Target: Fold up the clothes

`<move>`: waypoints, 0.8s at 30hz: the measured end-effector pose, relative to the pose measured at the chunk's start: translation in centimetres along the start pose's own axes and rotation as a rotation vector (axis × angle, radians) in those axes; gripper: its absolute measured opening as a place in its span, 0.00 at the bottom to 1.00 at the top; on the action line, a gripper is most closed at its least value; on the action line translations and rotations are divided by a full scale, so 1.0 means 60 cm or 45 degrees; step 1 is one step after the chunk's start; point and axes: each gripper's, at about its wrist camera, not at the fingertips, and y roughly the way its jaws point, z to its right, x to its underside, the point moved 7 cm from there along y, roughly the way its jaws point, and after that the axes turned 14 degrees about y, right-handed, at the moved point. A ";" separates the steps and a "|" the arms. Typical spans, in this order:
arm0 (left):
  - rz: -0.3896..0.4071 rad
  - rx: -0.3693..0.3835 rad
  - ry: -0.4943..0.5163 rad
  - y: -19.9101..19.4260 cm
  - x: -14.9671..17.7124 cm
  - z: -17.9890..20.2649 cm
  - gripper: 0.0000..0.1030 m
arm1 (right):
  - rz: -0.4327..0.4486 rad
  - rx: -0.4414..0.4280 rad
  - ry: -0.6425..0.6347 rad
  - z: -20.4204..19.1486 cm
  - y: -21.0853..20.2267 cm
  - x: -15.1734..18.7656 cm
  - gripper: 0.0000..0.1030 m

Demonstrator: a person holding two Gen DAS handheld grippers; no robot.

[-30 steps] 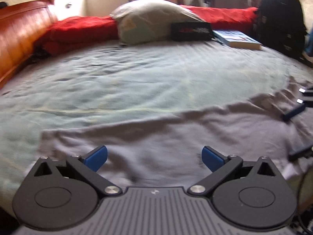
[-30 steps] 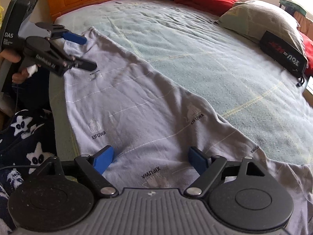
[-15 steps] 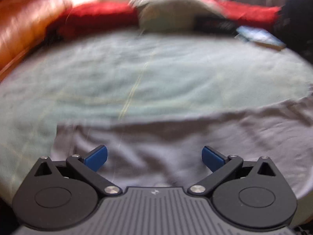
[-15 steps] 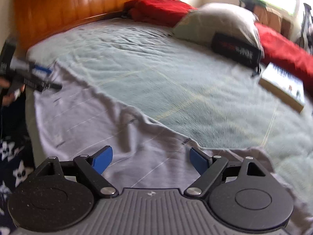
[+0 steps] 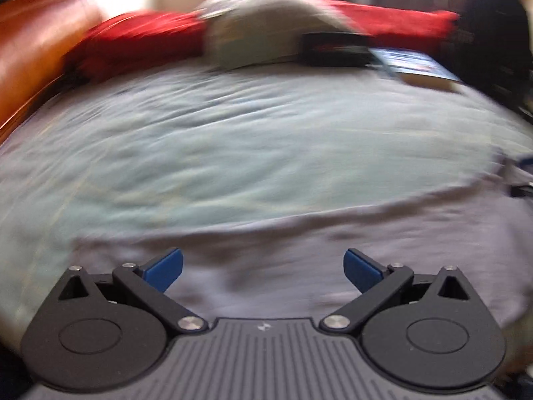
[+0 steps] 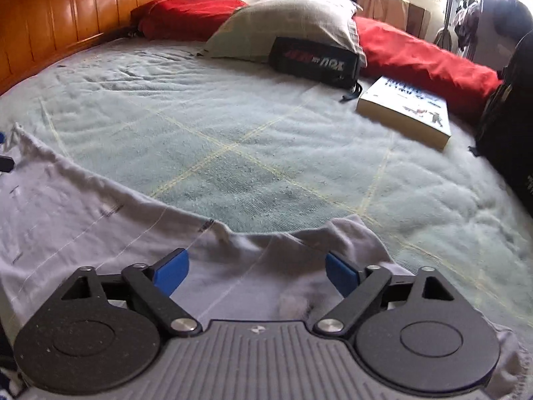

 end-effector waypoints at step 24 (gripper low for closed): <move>-0.025 0.138 0.169 0.045 -0.040 0.210 0.99 | -0.049 0.026 0.085 0.112 -0.055 0.063 0.99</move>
